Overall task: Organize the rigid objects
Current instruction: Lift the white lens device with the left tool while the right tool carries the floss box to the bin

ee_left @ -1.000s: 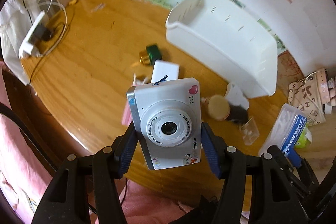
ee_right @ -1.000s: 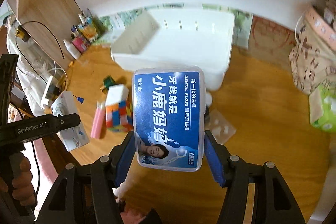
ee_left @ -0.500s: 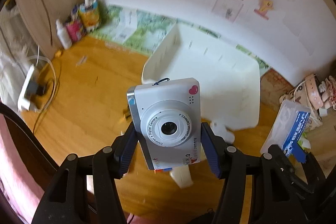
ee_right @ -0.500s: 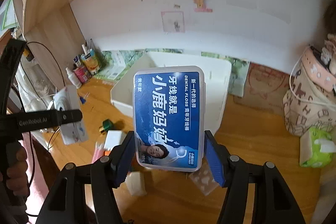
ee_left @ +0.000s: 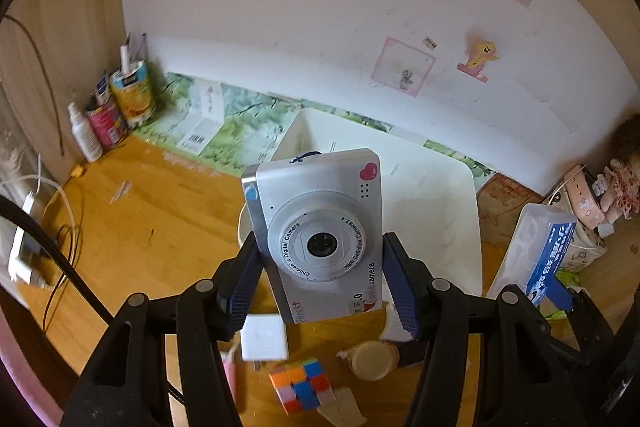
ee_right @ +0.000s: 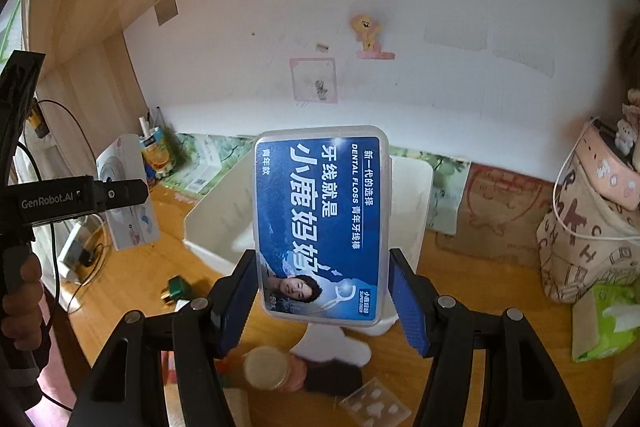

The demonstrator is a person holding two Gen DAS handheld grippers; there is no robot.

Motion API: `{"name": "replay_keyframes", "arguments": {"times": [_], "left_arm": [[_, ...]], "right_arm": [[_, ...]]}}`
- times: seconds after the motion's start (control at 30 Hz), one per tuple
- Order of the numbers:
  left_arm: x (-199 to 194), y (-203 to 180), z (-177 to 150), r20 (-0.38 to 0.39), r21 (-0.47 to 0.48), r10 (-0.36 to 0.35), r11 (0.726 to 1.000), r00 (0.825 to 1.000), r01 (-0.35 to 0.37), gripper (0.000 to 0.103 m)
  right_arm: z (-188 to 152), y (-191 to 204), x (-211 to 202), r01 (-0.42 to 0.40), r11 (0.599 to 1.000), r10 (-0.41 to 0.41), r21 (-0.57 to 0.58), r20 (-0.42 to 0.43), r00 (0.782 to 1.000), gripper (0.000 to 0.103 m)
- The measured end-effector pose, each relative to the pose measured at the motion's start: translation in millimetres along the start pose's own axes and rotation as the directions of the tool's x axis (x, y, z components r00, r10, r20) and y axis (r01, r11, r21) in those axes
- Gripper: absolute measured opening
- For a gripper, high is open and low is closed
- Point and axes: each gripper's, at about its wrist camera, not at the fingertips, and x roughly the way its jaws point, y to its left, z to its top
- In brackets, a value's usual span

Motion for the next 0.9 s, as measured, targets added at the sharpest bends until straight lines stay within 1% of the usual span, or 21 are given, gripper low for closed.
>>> {"name": "replay_keyframes", "arguments": {"times": [0.17, 0.27, 0.37, 0.47, 0.6, 0.7, 0.9], "left_arm": [[15, 1, 1, 0.042, 0.029, -0.055, 0.998, 0.998, 0.054, 0.062], [25, 1, 1, 0.083, 0.067, -0.098, 0.993, 0.992, 0.092, 0.063], [37, -1, 5, 0.093, 0.091, -0.114, 0.990, 0.989, 0.105, 0.063], [50, -3, 10, 0.100, 0.101, -0.127, 0.988, 0.987, 0.117, 0.063], [70, -5, 15, 0.098, 0.114, -0.127, 0.987, 0.987, 0.116, 0.063], [86, -5, 20, 0.074, 0.112, -0.144, 0.984, 0.987, 0.136, 0.063], [104, -8, 23, 0.057, 0.115, -0.140, 0.984, 0.989, 0.133, 0.063]], "right_arm": [[2, -3, 16, 0.024, 1.000, -0.024, -0.002, 0.039, 0.999, 0.064], [2, -3, 24, 0.031, 0.999, -0.031, -0.010, 0.072, 0.997, 0.064], [2, -5, 34, 0.034, 0.999, -0.033, -0.012, 0.095, 0.995, 0.064], [2, -4, 45, 0.034, 0.999, -0.032, -0.017, 0.102, 0.994, 0.064], [-1, -5, 62, 0.041, 0.999, -0.039, -0.025, 0.081, 0.996, 0.064], [-2, -8, 75, 0.044, 0.999, -0.042, -0.025, 0.059, 0.997, 0.064], [-4, -9, 95, 0.033, 0.999, -0.033, -0.019, 0.014, 0.999, 0.064]]}}
